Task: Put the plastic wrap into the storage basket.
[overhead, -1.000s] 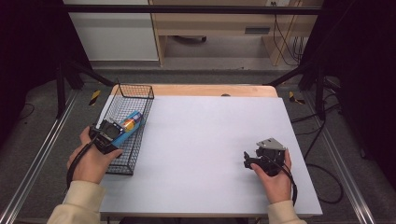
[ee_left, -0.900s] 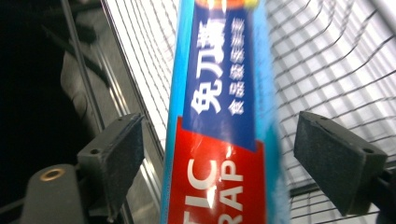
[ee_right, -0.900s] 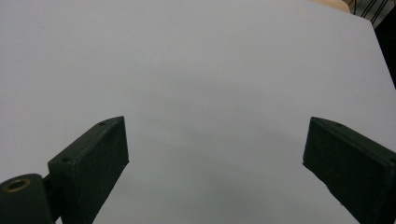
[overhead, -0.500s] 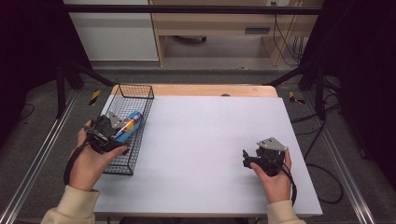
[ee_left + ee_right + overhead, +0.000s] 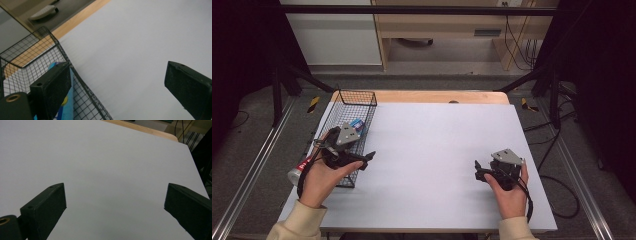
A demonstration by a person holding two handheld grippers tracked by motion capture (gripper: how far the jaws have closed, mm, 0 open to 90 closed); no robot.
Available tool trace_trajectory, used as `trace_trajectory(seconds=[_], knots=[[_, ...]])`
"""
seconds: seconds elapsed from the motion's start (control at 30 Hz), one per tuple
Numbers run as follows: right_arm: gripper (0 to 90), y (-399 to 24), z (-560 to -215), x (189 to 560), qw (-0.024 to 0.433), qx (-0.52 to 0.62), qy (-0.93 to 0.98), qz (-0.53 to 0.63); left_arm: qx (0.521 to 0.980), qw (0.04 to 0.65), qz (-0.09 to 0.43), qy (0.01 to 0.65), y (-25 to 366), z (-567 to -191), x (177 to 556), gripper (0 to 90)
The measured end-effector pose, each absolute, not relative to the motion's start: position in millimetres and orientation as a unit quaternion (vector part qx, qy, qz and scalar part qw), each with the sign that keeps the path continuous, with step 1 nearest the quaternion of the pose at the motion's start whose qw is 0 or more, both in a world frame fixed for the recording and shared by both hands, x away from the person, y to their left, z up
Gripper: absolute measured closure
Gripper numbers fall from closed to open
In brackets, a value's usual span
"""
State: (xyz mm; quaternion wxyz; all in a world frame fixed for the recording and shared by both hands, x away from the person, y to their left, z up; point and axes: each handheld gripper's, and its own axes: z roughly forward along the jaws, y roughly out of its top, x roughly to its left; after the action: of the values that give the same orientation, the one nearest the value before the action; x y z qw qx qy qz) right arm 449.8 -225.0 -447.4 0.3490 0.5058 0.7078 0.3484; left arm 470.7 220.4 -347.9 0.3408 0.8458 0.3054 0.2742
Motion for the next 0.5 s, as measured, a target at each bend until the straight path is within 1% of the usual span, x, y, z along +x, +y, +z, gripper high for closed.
trace_trajectory(seconds=[0.23,0.33,0.43,0.47,0.5], knots=[[3.8,-229,-445,443,0.352,0.504,0.705,0.354,0.842,0.375,0.278,0.271,203,-347,463,4.3],[3.8,-231,-445,439,0.351,0.503,0.704,0.358,0.840,0.410,0.248,0.256,193,-354,462,3.8],[3.8,-233,-444,436,0.349,0.502,0.705,0.360,0.843,0.410,0.245,0.246,185,-360,462,3.6],[4.0,-236,-444,433,0.345,0.505,0.703,0.361,0.846,0.417,0.232,0.238,175,-371,461,3.8],[4.0,-236,-444,433,0.345,0.505,0.703,0.361,0.846,0.417,0.232,0.238,175,-371,461,3.8]])
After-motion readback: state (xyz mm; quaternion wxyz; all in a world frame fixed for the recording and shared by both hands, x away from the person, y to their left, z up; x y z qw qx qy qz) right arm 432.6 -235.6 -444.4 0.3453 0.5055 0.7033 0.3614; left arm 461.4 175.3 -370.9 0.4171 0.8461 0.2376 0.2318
